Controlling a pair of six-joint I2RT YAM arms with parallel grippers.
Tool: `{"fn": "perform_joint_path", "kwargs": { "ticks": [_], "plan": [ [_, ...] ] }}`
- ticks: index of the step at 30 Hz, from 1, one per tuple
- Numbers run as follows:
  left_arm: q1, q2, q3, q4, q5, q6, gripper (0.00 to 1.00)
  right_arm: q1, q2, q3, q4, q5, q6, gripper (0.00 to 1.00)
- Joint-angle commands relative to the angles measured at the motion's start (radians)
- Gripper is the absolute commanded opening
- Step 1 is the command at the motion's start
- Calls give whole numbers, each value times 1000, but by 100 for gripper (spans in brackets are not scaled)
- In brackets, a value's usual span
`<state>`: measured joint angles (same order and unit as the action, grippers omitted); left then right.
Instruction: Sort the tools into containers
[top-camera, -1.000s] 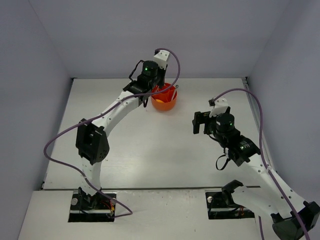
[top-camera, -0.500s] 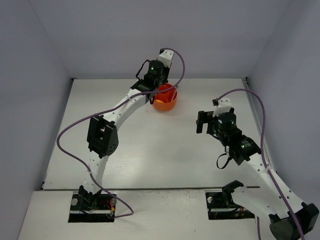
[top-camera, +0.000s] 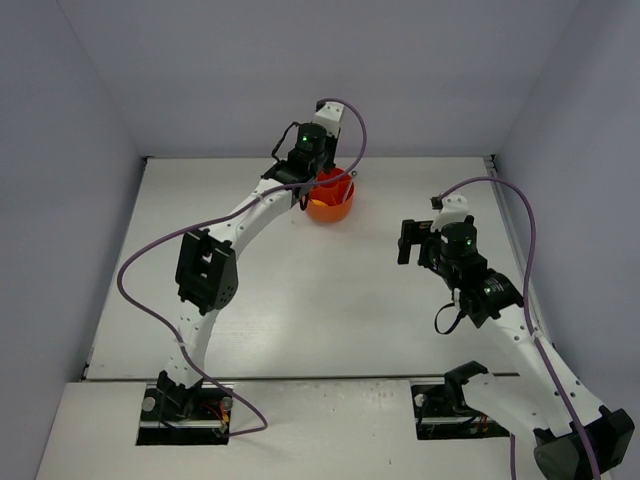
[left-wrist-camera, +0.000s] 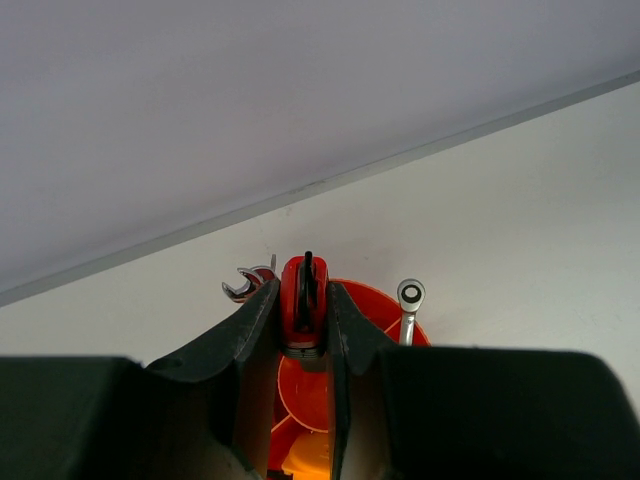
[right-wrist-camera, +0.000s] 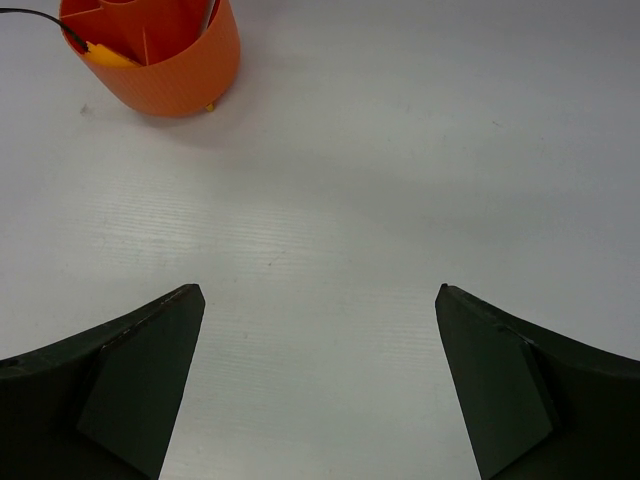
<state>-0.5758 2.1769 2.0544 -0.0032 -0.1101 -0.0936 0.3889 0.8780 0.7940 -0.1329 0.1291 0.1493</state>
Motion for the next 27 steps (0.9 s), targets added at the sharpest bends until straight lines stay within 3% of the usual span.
{"fn": "perform_joint_path", "kwargs": {
  "ticks": [1, 11, 27],
  "plan": [
    [5, -129, -20, 87, -10, -29, 0, -8, 3, 14, 44, -5, -8, 99],
    [5, -162, -44, 67, -3, -19, 0, -12, 21, 16, 42, -36, -14, 99],
    [11, -63, 9, 19, 30, -58, 0, -14, 31, 14, 38, -45, -27, 99]
  ]
}}
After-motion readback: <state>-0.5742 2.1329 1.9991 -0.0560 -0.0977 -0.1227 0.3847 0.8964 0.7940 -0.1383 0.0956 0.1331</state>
